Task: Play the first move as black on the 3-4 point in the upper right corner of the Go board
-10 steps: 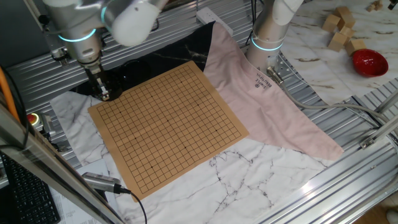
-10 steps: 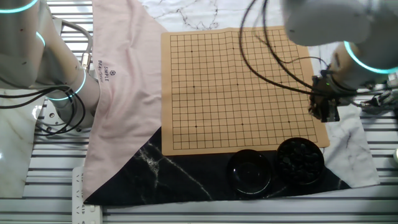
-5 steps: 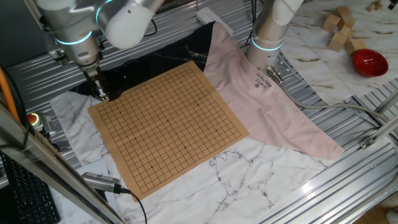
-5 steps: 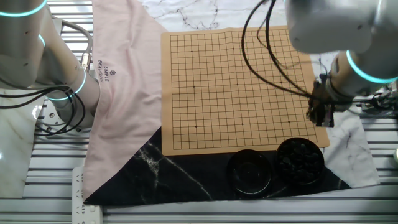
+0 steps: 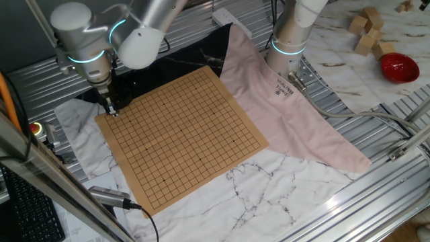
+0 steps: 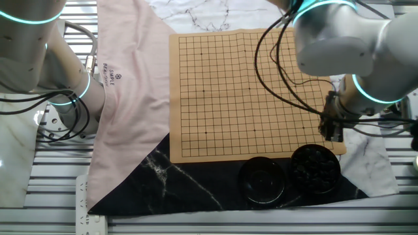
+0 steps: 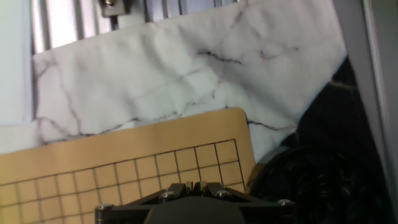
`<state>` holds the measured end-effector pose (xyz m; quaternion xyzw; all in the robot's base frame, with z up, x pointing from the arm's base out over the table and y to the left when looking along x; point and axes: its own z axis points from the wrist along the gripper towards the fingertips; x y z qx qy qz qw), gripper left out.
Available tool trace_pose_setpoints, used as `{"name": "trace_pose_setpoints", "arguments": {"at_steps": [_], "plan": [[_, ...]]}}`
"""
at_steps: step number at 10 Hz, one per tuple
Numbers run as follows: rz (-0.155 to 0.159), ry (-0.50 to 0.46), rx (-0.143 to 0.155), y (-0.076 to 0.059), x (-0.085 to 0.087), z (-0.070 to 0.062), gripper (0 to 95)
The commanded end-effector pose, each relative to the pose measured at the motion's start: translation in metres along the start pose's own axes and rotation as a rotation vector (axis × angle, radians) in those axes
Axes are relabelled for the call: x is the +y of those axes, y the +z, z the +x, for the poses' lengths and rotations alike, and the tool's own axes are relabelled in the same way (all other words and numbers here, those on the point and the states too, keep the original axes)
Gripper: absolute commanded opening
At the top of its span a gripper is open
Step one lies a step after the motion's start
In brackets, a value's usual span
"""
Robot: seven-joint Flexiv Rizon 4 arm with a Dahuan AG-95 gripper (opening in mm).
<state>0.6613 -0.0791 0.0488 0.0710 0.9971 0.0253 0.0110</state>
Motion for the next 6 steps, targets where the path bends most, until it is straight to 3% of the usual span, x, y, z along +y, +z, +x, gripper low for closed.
{"name": "trace_pose_setpoints", "arguments": {"at_steps": [1, 3, 6], "plan": [[-0.002, 0.008, 0.007, 0.003, -0.001, 0.004, 0.0], [-0.004, -0.008, 0.002, 0.006, 0.000, 0.009, 0.0], [-0.011, 0.017, -0.006, 0.010, 0.016, 0.011, 0.0]]}}
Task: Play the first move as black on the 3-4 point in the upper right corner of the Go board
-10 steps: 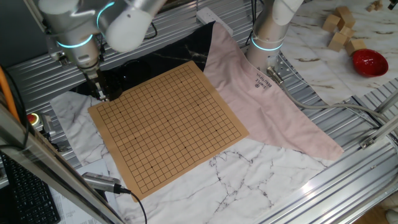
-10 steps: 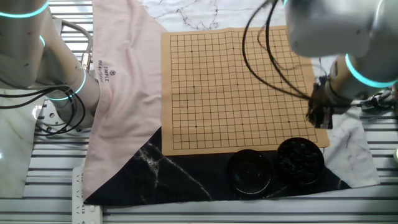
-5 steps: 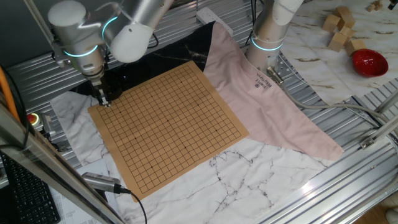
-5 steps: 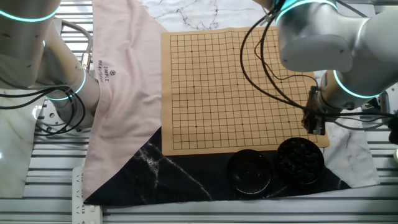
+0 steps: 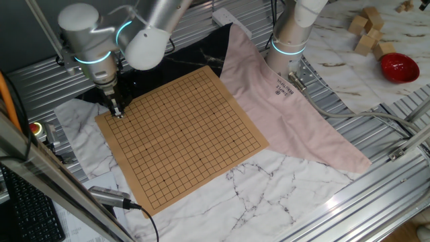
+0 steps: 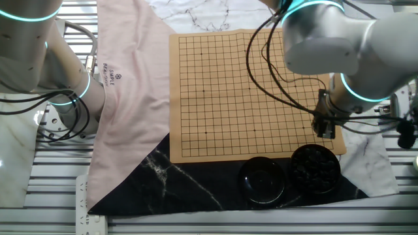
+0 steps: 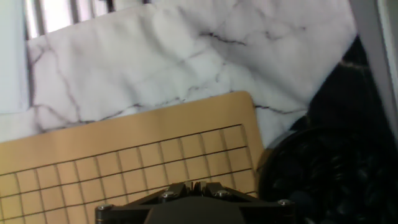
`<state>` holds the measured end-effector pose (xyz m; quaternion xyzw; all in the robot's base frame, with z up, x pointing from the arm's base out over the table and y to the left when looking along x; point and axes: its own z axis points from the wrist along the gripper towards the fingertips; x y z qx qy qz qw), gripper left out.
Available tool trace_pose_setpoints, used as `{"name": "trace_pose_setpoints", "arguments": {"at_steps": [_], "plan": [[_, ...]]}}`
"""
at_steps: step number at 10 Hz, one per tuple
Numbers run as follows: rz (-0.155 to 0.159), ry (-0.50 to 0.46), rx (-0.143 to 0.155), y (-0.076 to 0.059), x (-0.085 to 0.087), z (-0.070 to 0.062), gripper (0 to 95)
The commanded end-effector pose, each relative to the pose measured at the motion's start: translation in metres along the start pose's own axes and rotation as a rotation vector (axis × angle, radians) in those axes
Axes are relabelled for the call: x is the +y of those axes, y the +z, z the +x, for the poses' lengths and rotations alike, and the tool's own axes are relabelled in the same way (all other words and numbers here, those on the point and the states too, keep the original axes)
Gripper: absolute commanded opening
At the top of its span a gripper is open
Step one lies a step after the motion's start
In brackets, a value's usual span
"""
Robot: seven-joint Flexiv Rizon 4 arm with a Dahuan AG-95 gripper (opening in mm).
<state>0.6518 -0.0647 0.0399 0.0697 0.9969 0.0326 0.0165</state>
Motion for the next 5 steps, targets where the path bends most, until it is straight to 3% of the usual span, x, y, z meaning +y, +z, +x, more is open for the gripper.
{"name": "trace_pose_setpoints", "arguments": {"at_steps": [1, 5], "plan": [[0.006, 0.035, 0.006, 0.000, 0.006, 0.000, 0.0], [0.009, 0.061, 0.003, 0.003, 0.020, 0.002, 0.0]]}}
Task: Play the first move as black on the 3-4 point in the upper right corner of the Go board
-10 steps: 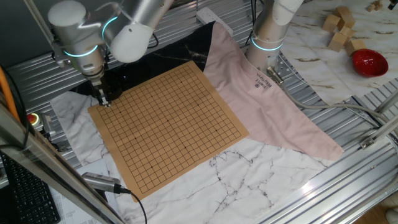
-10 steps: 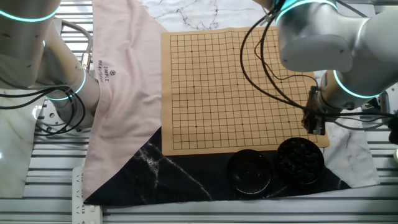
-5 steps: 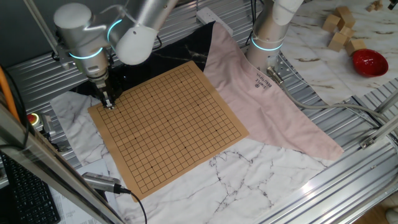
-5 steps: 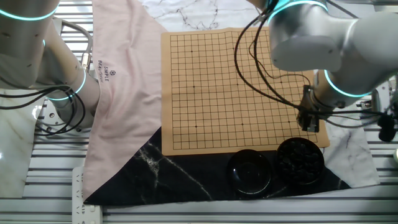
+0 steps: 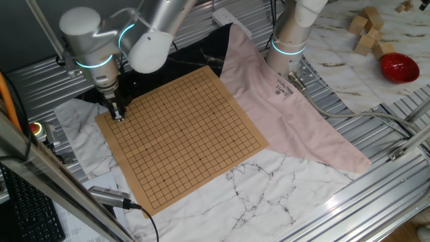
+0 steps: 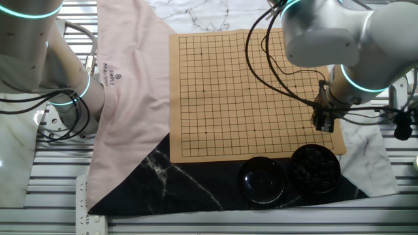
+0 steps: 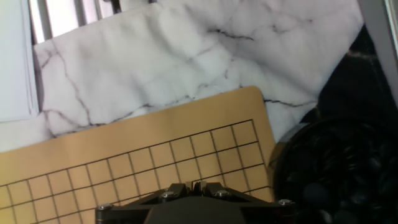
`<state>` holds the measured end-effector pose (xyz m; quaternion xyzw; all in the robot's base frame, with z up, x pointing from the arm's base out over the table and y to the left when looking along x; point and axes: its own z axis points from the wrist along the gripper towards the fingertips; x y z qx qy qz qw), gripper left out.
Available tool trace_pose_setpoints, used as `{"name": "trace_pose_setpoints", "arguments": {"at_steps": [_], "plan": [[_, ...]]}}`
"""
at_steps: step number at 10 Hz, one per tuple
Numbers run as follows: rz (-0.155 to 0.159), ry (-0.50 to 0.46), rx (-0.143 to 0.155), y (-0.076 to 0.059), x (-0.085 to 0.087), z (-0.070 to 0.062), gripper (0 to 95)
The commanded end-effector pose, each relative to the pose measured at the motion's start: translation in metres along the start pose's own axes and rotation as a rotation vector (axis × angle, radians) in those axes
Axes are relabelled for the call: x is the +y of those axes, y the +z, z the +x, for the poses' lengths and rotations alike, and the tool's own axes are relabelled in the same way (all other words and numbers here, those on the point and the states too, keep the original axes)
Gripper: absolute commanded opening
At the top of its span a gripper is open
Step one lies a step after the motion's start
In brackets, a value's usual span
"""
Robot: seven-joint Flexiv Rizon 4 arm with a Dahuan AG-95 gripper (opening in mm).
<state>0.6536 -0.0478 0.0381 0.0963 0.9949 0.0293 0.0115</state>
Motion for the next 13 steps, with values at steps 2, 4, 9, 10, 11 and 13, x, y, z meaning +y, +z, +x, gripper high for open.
{"name": "trace_pose_setpoints", "arguments": {"at_steps": [2, 4, 9, 10, 11, 13], "plan": [[0.000, 0.017, -0.004, -0.0005, 0.0087, 0.0030, 0.0], [-0.001, 0.010, -0.002, -0.0049, 0.0089, 0.0028, 0.0], [-0.004, -0.025, 0.002, -0.0085, 0.0095, 0.0044, 0.0], [-0.004, -0.031, 0.002, -0.0080, 0.0103, 0.0053, 0.0], [-0.004, -0.029, 0.002, -0.0077, 0.0102, 0.0061, 0.0], [0.001, -0.011, 0.001, -0.0075, 0.0097, 0.0071, 0.0]]}}
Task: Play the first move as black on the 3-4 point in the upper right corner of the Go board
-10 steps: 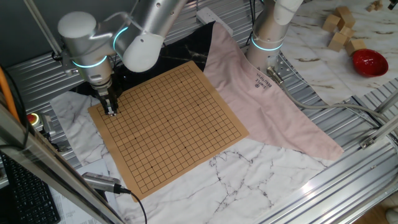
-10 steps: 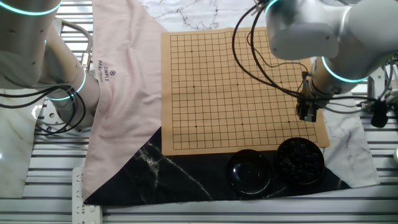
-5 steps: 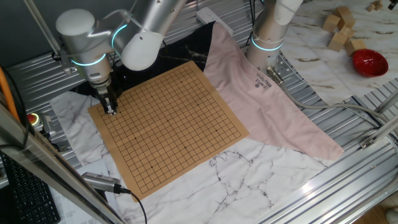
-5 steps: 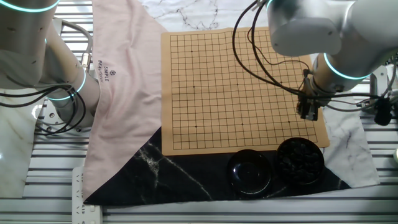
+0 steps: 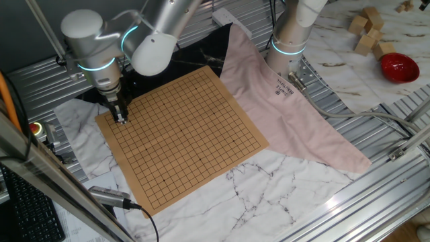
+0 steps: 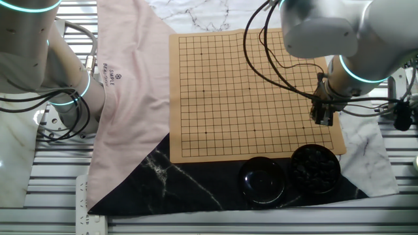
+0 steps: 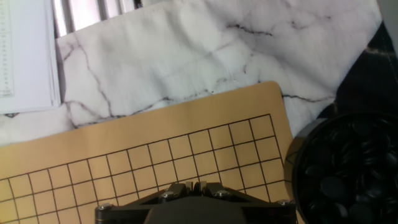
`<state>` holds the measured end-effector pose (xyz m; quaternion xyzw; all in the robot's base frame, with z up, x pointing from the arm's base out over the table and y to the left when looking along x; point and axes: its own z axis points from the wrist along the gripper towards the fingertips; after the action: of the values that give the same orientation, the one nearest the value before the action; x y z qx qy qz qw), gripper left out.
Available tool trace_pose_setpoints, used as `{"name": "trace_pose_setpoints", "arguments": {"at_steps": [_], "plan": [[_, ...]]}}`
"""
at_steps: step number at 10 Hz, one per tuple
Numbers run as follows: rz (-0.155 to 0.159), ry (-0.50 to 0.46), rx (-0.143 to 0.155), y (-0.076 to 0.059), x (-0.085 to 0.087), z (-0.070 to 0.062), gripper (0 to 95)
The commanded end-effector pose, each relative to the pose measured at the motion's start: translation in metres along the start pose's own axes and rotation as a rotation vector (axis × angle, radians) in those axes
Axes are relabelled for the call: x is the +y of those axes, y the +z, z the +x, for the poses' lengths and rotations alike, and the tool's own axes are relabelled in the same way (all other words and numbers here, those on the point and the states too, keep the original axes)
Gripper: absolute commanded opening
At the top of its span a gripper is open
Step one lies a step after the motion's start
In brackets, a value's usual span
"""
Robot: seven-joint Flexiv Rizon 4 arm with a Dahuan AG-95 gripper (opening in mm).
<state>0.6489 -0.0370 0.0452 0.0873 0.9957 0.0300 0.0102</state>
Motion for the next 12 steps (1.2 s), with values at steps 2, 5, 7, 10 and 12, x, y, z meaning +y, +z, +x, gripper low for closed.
{"name": "trace_pose_setpoints", "arguments": {"at_steps": [2, 5, 7, 10, 12], "plan": [[0.001, 0.008, -0.004, -0.0009, -0.0004, 0.0007, 0.0], [-0.040, -0.014, -0.012, -0.0009, -0.0004, 0.0007, 0.0], [-0.034, -0.044, -0.003, -0.0009, -0.0004, 0.0007, 0.0], [-0.019, -0.092, 0.026, -0.0009, -0.0004, 0.0007, 0.0], [-0.021, -0.083, 0.021, 0.0065, 0.0072, 0.0043, 0.0]]}}
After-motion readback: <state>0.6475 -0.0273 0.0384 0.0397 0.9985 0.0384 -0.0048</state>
